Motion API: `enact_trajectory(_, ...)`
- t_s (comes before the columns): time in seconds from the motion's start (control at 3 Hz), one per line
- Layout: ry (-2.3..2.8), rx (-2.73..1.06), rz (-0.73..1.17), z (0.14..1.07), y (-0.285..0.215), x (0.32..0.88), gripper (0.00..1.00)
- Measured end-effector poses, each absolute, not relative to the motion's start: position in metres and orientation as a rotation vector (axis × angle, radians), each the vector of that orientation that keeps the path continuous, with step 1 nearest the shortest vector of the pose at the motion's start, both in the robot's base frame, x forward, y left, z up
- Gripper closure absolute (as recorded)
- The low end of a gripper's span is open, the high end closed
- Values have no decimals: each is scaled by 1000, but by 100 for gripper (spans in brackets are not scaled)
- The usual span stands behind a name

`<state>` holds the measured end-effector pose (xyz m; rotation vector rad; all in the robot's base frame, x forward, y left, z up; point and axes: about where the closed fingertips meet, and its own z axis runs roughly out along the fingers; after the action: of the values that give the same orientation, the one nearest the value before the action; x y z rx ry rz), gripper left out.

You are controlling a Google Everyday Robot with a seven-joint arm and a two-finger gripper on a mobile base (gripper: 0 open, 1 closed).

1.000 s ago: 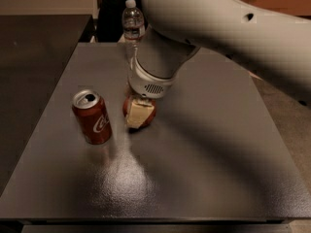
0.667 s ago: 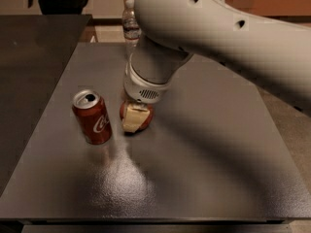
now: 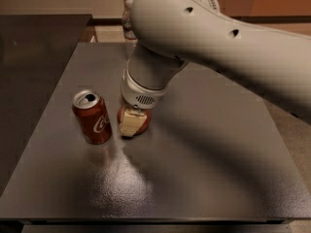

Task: Move apple near coke can

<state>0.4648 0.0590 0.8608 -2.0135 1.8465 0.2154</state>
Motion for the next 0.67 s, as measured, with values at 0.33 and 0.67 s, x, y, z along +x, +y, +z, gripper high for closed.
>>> enact_trajectory(0.33, 1843, -2014, 211, 863, 59, 464, 12)
enact_trajectory(0.67, 1841, -2015, 207, 864, 60, 463, 0)
